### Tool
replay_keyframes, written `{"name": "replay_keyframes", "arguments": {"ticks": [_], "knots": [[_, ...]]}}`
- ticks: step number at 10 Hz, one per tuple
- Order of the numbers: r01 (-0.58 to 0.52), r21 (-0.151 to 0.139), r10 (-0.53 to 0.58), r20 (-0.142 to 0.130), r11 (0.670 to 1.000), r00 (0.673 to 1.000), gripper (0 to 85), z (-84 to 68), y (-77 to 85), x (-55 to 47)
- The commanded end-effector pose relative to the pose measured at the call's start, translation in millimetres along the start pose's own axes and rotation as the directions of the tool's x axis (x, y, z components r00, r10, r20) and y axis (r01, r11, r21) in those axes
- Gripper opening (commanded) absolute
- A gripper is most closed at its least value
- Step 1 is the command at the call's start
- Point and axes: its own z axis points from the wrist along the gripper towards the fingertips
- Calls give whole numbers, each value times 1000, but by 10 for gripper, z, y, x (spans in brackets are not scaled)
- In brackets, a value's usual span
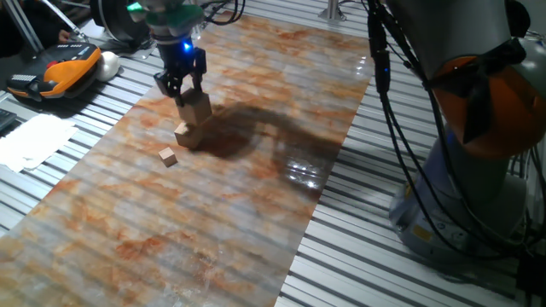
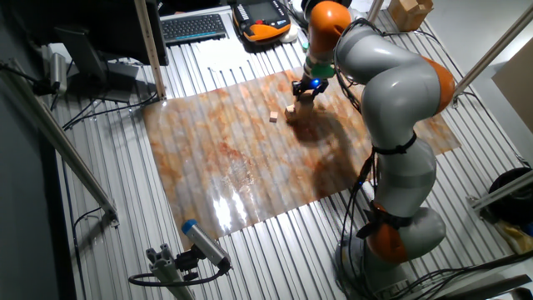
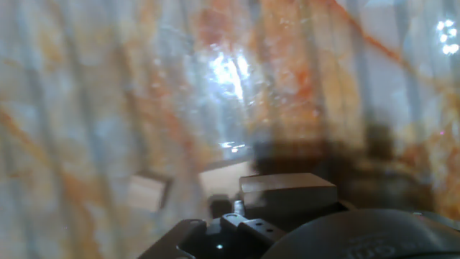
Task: Pick up the small block on the left and move it to the right
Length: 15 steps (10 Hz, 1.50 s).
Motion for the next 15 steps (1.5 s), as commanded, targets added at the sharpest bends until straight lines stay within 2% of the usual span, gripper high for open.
{"name": "replay_keyframes", "arguments": {"ticks": [1, 4, 6, 7, 8, 9, 13, 15], "knots": [[-16, 1, 16, 13, 1000, 1000, 0, 29, 206, 69], [-30, -2, 30, 12, 1000, 999, 0, 40, 218, 84], [-83, -50, 83, 10, 995, 996, 0, 40, 218, 84], [-70, -54, 71, 11, 996, 997, 0, 40, 218, 84], [-25, -40, 26, 26, 999, 999, 0, 40, 218, 84], [-21, -36, 22, 30, 999, 999, 0, 40, 218, 84], [-74, -92, 74, 4, 993, 997, 0, 40, 218, 84], [-138, -103, 137, -13, 985, 990, 0, -49, 528, 106]]}}
